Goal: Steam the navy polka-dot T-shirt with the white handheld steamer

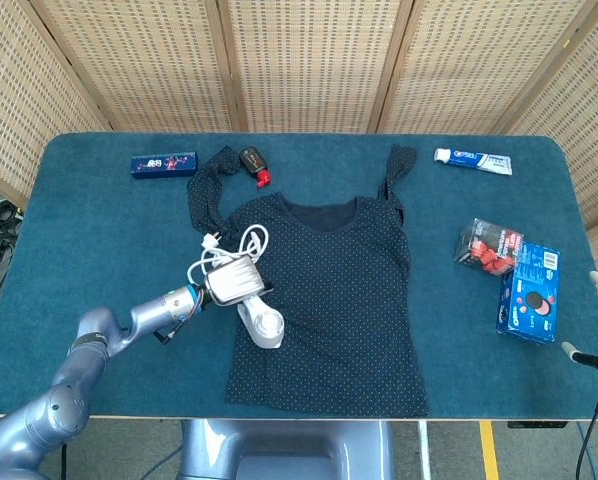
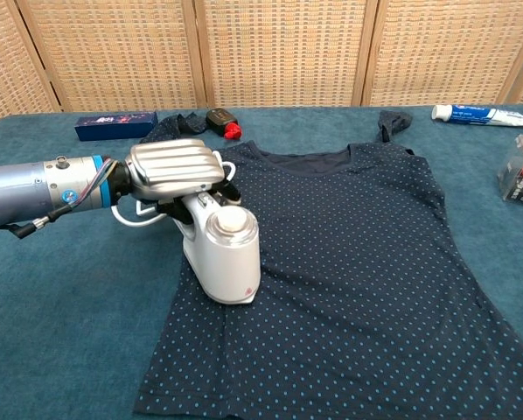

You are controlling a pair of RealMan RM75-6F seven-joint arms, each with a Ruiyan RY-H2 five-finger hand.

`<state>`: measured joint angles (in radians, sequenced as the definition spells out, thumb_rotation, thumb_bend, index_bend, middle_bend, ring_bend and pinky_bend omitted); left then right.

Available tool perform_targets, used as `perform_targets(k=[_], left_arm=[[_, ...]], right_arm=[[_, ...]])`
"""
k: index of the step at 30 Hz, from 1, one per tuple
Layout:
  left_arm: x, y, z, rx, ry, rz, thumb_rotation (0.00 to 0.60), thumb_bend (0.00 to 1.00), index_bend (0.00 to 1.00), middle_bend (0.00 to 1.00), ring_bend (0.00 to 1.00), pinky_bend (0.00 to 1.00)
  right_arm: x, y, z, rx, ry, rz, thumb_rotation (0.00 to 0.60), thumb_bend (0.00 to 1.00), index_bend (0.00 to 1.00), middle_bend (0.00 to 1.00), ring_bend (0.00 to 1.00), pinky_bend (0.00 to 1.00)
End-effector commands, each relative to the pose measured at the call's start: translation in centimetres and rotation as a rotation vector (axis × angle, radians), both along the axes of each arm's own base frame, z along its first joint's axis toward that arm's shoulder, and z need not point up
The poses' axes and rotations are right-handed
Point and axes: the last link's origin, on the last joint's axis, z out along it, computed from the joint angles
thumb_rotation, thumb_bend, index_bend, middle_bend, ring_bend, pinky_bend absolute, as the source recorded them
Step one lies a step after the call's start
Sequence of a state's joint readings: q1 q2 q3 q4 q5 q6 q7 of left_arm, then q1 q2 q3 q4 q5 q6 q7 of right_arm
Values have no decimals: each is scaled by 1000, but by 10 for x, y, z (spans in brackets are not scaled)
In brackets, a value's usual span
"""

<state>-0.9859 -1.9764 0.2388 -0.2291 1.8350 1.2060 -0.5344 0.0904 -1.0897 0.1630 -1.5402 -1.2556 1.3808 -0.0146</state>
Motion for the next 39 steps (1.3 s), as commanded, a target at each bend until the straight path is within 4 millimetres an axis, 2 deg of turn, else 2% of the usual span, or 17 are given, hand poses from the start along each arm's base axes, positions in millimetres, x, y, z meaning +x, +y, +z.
perform_targets(k=[1, 6, 11, 19, 28, 39], left_arm=[[7, 9, 1, 54, -63, 67, 600, 877, 1000, 955, 866, 1000], [30, 18, -4, 95, -146, 117, 600, 868, 1000, 955, 866, 1000], [53, 18, -19, 76, -181, 145, 600, 866, 1000, 955, 866, 1000], [72, 11, -44, 50, -82, 76, 600, 864, 1000, 955, 866, 1000], [75, -2, -61, 1, -33, 45, 600, 864, 1000, 955, 866, 1000], [61, -18, -58, -99, -27, -8, 600, 864, 1000, 955, 866, 1000]], right_arm=[[1, 0, -1, 3, 0, 3, 600, 0, 52, 0, 0, 0], [1, 0, 0, -1, -2, 4, 600, 0, 52, 0, 0, 0], [1, 0, 0, 3, -3, 2, 600, 0, 52, 0, 0, 0], [0, 1, 2, -2, -5, 1, 600, 0, 52, 0, 0, 0], [-1, 1, 4, -11, -8, -2, 600, 0, 52, 0, 0, 0], [-1, 1, 3, -7, -5, -2, 600, 0, 52, 0, 0, 0]])
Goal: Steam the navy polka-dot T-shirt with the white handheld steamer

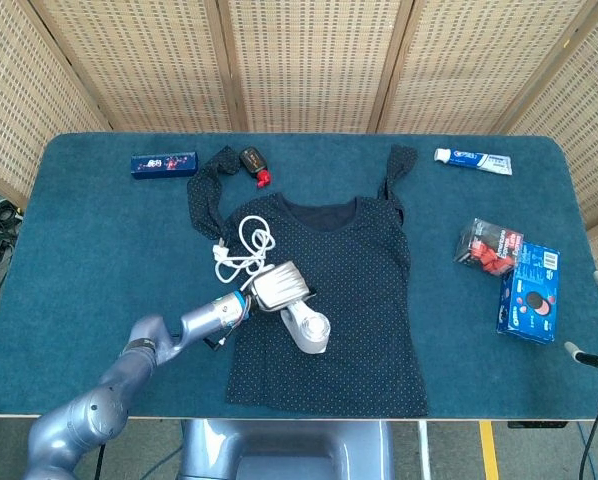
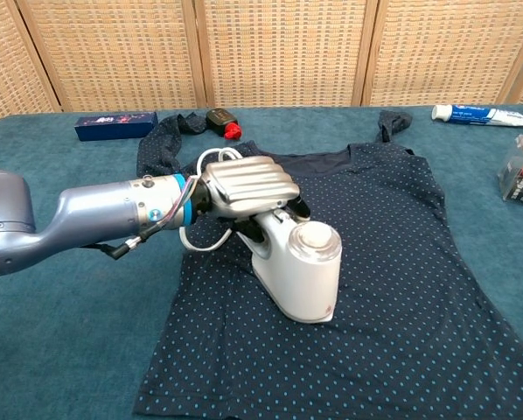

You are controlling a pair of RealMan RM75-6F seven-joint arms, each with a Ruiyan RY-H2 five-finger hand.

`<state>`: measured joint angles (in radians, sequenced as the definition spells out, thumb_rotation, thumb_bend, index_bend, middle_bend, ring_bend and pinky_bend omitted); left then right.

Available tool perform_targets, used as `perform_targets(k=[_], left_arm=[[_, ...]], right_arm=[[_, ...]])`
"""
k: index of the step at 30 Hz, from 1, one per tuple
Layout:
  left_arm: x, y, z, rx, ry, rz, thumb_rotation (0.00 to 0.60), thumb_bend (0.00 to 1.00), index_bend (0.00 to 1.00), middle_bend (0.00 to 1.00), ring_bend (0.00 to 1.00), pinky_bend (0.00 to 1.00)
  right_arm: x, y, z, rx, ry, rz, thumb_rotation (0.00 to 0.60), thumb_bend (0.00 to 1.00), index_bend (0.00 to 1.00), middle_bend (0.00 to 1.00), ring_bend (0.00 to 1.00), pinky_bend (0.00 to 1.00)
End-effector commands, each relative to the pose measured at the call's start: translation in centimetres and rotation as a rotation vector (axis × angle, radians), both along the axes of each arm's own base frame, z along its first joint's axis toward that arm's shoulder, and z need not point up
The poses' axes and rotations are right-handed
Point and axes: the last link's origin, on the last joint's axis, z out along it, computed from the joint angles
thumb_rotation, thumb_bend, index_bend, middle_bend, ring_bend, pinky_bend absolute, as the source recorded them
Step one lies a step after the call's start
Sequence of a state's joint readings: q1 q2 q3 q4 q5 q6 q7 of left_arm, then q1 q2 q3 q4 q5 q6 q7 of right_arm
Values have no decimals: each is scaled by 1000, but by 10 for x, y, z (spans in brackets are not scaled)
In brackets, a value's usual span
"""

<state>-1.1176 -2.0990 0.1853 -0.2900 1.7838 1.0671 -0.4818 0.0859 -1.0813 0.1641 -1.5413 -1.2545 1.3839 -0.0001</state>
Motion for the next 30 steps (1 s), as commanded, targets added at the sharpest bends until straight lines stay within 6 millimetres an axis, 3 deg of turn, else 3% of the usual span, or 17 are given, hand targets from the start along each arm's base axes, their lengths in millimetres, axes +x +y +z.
perform_targets(k=[1, 13, 30], left_arm=[[-6, -6, 2, -44, 2, -7, 600, 864, 1000, 955, 866, 1000], [-13, -23, 3, -113, 21, -80, 600, 864, 1000, 955, 866, 1000], [-29, 21, 31, 100, 58, -9, 600, 862, 1000, 955, 866, 1000]], right_arm=[[0, 0, -1, 2, 1, 0, 600, 0, 52, 0, 0, 0], [2, 0, -2, 3, 4, 3, 600, 0, 52, 0, 0, 0], [2, 0, -1, 2, 2, 4, 600, 0, 52, 0, 0, 0]])
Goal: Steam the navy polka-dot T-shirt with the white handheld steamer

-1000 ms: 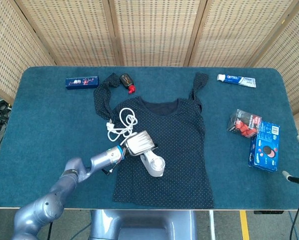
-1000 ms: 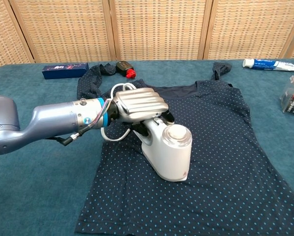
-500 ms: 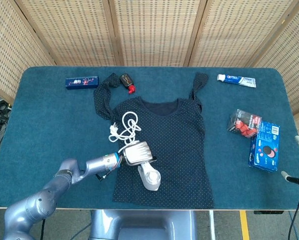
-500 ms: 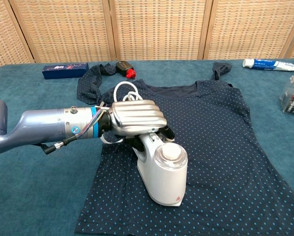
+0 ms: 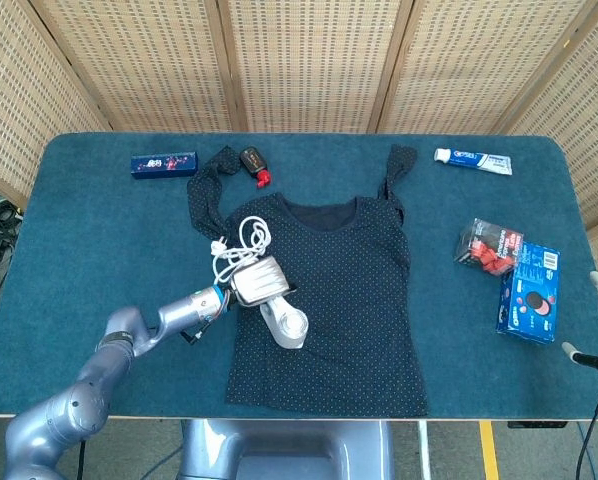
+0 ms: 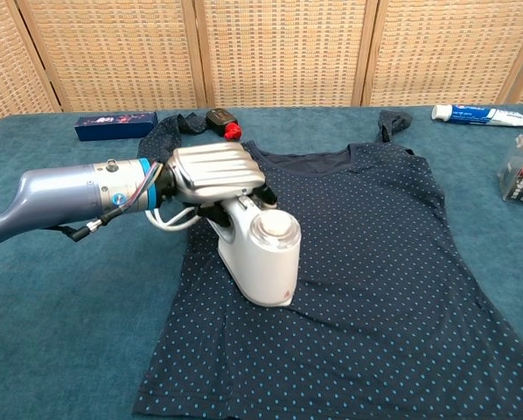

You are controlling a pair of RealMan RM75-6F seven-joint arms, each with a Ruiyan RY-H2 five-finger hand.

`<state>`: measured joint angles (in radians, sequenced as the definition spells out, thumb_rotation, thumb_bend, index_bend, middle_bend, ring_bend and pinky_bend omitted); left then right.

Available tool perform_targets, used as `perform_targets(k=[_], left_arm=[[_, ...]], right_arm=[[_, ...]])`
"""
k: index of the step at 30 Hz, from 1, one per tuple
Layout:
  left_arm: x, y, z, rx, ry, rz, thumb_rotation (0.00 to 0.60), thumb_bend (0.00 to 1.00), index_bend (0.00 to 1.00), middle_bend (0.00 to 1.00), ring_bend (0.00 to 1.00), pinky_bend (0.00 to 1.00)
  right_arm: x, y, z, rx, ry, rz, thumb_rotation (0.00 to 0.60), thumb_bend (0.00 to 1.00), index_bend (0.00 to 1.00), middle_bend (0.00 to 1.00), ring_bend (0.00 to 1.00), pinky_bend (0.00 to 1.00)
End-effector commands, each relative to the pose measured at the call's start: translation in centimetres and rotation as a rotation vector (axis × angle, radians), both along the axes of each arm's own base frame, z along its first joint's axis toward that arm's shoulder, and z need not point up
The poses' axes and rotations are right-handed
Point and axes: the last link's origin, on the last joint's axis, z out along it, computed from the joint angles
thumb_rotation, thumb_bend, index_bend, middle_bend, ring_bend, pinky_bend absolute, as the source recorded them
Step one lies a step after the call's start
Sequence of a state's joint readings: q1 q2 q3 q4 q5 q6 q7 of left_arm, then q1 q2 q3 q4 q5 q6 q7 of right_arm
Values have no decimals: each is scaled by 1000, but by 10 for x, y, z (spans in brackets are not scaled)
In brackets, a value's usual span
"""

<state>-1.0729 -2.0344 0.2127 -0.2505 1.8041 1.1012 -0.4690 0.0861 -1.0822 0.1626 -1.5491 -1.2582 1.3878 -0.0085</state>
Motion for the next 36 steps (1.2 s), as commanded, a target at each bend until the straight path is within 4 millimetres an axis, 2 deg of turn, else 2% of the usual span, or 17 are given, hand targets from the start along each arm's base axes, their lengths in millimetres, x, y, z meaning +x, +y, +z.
perform_targets(k=[1, 6, 26, 31, 36], left_arm=[[0, 4, 0, 21, -1, 12, 600, 862, 1000, 955, 866, 1000], [4, -2, -4, -3, -9, -7, 600, 861, 1000, 955, 866, 1000], [22, -48, -33, -179, -26, -159, 600, 861, 1000, 955, 866, 1000], [23, -51, -35, -188, -25, -166, 600, 861, 1000, 955, 866, 1000], [17, -43, -31, -154, 5, -155, 600, 860, 1000, 955, 866, 1000]], right_arm=[[0, 0, 0, -1, 0, 0, 600, 0, 52, 0, 0, 0], [0, 0, 0, -1, 0, -3, 600, 0, 52, 0, 0, 0], [-1, 1, 3, -9, -5, -1, 600, 0, 52, 0, 0, 0], [-1, 1, 4, -8, -6, -1, 600, 0, 52, 0, 0, 0], [0, 1, 4, -10, -7, 1, 600, 0, 52, 0, 0, 0]])
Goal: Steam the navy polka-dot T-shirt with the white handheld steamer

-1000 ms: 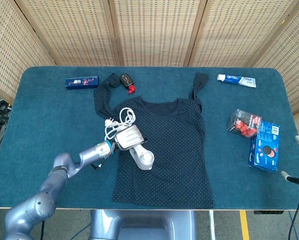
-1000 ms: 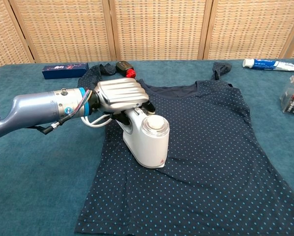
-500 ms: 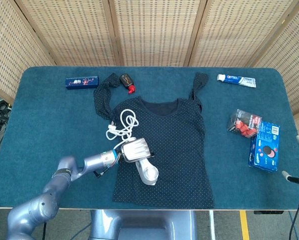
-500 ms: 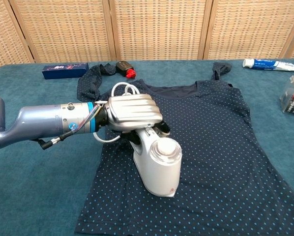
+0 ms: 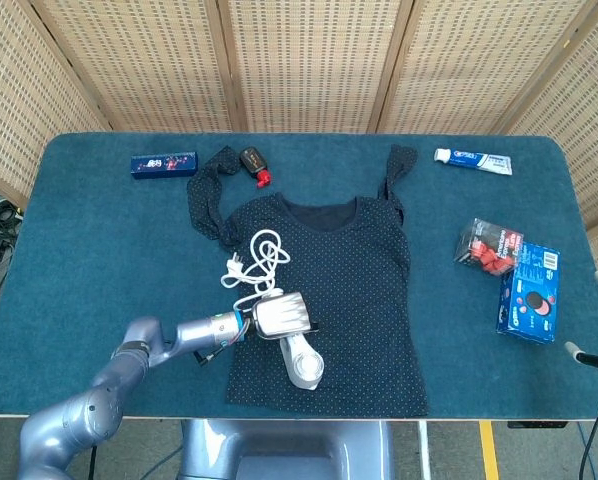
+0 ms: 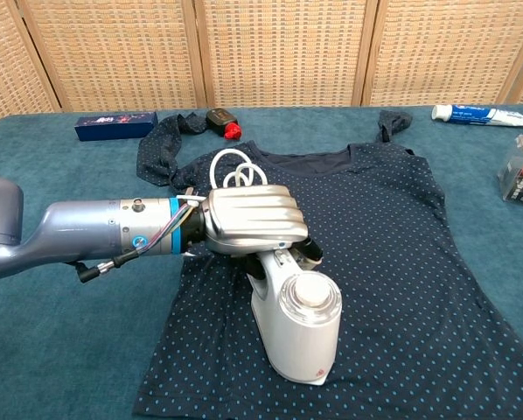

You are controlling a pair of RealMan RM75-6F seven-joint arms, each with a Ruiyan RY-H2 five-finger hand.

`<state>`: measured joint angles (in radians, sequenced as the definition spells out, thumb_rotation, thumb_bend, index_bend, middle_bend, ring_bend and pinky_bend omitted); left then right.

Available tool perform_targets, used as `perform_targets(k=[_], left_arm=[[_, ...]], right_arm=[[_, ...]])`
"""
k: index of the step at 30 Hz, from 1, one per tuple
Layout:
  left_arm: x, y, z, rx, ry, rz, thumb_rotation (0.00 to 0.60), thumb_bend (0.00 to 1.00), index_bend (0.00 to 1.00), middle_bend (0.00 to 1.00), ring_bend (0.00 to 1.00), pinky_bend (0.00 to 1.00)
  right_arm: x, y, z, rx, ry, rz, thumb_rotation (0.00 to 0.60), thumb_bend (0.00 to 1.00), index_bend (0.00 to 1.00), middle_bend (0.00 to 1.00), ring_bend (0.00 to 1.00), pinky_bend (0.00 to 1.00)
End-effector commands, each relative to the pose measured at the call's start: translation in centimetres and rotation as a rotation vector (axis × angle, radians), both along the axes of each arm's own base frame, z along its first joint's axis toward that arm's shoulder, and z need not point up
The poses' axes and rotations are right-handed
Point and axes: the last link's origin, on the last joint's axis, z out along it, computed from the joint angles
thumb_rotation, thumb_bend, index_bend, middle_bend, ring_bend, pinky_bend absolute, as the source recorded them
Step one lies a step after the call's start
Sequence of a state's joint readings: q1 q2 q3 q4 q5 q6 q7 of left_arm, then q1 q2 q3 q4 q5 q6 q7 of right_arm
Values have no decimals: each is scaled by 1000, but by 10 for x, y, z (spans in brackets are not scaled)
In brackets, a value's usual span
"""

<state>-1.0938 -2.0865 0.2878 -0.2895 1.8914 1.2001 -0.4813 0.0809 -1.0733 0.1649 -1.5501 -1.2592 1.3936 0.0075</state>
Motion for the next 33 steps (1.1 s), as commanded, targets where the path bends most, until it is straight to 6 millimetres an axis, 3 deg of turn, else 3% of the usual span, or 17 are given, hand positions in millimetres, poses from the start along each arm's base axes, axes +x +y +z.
perform_targets(k=[1, 19, 26, 33], left_arm=[[-5, 6, 4, 28, 18, 6, 600, 860, 1000, 955, 866, 1000], [-45, 62, 52, 269, 93, 166, 600, 860, 1000, 955, 866, 1000], [-52, 68, 57, 296, 100, 204, 600, 860, 1000, 955, 866, 1000], [-45, 60, 48, 255, 78, 199, 600, 861, 1000, 955, 866, 1000]], right_arm=[[0, 0, 0, 0, 0, 0, 600, 0, 52, 0, 0, 0], [1, 0, -4, 11, 8, 1, 600, 0, 53, 0, 0, 0], [1, -1, -4, 10, 9, -1, 600, 0, 53, 0, 0, 0], [1, -1, -4, 11, 9, -1, 600, 0, 53, 0, 0, 0]])
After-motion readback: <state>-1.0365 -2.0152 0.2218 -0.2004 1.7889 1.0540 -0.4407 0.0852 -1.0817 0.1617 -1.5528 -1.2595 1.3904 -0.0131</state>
